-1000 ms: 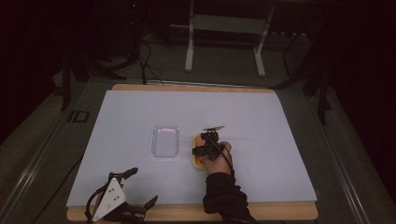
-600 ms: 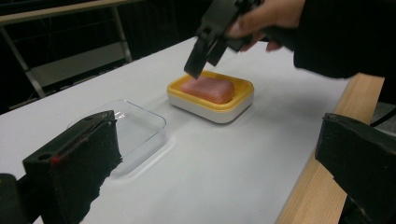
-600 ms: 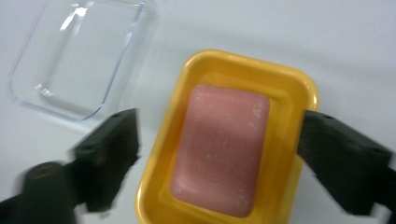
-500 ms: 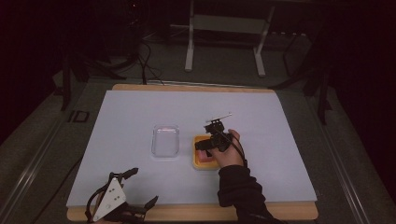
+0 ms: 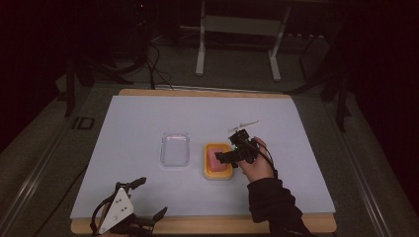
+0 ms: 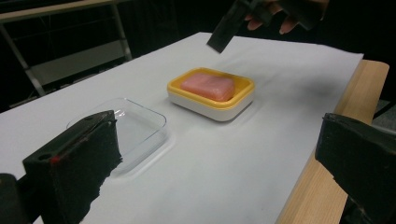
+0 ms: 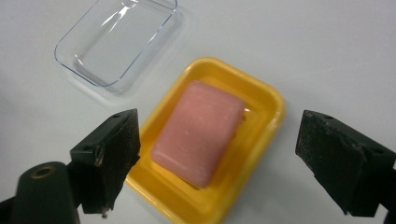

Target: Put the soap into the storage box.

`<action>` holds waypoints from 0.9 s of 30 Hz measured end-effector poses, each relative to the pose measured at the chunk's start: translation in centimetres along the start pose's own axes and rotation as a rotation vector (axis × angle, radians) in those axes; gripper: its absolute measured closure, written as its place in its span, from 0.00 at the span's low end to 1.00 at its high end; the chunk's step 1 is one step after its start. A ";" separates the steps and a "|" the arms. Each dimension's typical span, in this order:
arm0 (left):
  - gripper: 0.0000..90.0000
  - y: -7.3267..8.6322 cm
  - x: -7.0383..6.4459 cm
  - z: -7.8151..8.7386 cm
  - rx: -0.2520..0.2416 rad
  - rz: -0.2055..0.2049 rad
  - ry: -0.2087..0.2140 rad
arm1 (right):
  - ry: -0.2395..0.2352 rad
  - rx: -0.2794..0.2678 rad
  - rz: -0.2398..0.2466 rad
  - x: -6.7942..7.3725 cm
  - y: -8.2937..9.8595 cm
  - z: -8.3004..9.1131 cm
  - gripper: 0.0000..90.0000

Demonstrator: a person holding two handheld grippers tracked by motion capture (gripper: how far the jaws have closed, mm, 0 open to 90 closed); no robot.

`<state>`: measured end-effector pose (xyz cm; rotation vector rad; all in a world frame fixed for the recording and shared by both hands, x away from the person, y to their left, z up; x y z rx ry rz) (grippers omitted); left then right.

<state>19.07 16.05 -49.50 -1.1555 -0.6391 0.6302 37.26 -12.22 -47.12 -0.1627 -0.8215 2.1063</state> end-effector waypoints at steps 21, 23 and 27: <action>0.00 0.1 0.0 -0.1 0.009 0.000 -0.008 | 0.074 -0.029 0.048 -3.8 3.9 4.2 0.15; 0.00 0.1 0.0 -0.1 0.009 -0.002 -0.007 | 0.084 -0.038 0.046 -4.2 4.3 4.6 0.15; 0.00 0.1 0.1 -0.1 0.011 0.001 -0.008 | 0.096 -0.052 0.046 -4.9 5.3 5.1 0.15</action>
Point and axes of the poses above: each handheld gripper's, and its own axes: z roughly backward along the jaws, y roughly out of its underside, x roughly to its left, the point moved 4 cm from there along -z, roughly forward along the jaws, and after that the axes turned 4 degrees about -y, right-handed, at the moved point
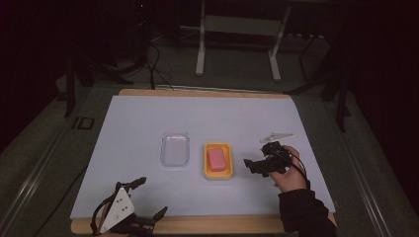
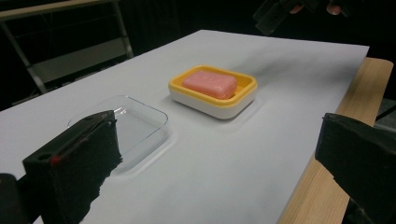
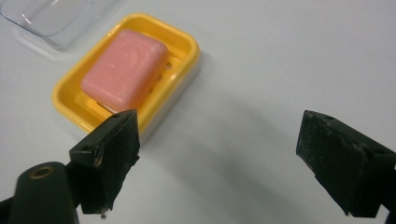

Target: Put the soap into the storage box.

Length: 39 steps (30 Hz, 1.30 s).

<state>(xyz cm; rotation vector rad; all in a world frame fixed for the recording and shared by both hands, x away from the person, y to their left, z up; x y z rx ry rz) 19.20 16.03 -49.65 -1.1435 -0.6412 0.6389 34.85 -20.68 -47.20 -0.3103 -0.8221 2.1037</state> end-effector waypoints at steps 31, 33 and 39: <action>0.00 0.0 0.0 0.0 -0.002 0.001 0.005 | 0.145 -0.105 -0.075 -3.5 6.4 1.7 0.15; 0.00 0.0 0.0 0.0 -0.002 0.001 0.007 | 0.154 -0.103 -0.074 -3.6 6.6 1.8 0.15; 0.00 0.0 -0.1 0.0 -0.001 -0.001 0.010 | 0.157 -0.121 -0.099 -3.8 7.3 2.3 0.15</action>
Point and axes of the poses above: each handheld gripper's, and its own axes: z roughly backward along the jaws, y roughly out of its underside, x roughly to its left, the point moved 4 cm from there along -z, roughly forward along the jaws, and after that the axes turned 4 degrees about -y, right-handed, at the moved point
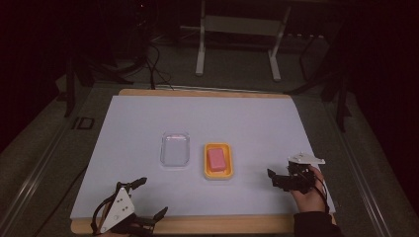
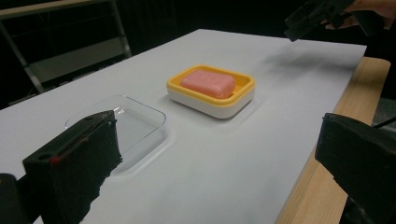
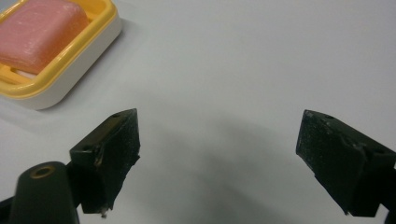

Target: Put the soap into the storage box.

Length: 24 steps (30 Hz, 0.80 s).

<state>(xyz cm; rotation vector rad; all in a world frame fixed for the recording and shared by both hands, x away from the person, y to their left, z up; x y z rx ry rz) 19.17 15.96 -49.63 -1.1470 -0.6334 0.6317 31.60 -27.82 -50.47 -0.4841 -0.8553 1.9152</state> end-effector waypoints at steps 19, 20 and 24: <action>0.00 -0.1 -0.1 0.0 -0.004 -0.001 0.006 | -0.027 -0.022 -0.107 -1.9 1.2 -0.5 0.15; 0.00 -0.1 -0.1 0.0 -0.004 0.000 0.006 | -0.026 -0.020 -0.100 -1.8 1.2 -0.5 0.15; 0.00 -0.1 0.0 0.1 -0.004 0.000 0.006 | -0.029 -0.018 -0.093 -1.6 1.1 -0.6 0.15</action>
Point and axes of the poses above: each handheld gripper's, and its own axes: z roughly backward along the jaws, y roughly out of its underside, x roughly to its left, the point moved 4 cm from there along -z, roughly forward along the jaws, and after that the axes turned 4 degrees about -y, right-handed, at the moved point
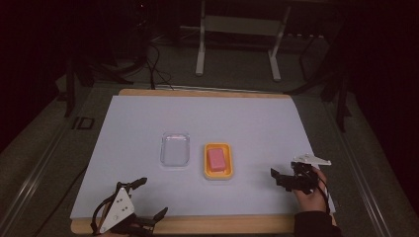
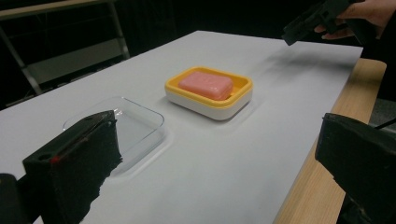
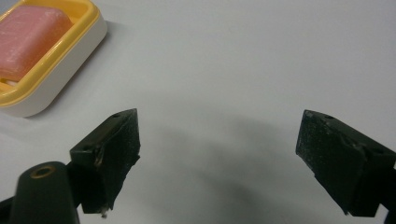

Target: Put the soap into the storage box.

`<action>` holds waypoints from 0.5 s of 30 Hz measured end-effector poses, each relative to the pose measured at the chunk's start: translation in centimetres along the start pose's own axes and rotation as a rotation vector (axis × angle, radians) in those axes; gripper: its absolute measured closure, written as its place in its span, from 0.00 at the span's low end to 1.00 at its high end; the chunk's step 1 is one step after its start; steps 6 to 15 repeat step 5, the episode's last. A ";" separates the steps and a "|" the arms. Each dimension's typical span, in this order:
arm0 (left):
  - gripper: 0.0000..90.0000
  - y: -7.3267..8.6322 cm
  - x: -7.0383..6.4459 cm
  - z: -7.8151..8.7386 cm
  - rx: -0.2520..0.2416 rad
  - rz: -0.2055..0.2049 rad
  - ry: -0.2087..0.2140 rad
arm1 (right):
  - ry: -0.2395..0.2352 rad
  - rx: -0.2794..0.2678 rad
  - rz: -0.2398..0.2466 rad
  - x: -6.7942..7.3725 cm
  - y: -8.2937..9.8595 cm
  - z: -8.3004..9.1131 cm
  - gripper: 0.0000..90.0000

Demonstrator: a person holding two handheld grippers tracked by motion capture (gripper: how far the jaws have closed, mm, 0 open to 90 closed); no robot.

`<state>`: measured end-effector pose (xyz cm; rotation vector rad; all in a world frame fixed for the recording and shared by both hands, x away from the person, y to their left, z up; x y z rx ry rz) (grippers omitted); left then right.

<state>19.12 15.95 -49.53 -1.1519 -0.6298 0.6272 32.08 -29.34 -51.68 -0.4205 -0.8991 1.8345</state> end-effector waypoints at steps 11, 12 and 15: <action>0.00 0.0 0.0 0.0 0.000 -0.001 0.000 | -0.004 0.008 0.004 0.0 0.0 -0.1 0.15; 0.00 0.0 0.0 0.0 0.000 -0.001 0.000 | -0.004 0.008 0.004 0.0 0.0 -0.1 0.15; 0.00 0.0 0.0 0.0 0.000 -0.001 0.000 | -0.004 0.008 0.004 0.0 0.0 -0.1 0.15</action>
Point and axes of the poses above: each handheld gripper's, and its own axes: z roughly backward along the jaws, y roughly out of its underside, x roughly to its left, the point moved 4 cm from there along -z, roughly forward along the jaws, and after that the axes turned 4 degrees about -y, right-handed, at the moved point
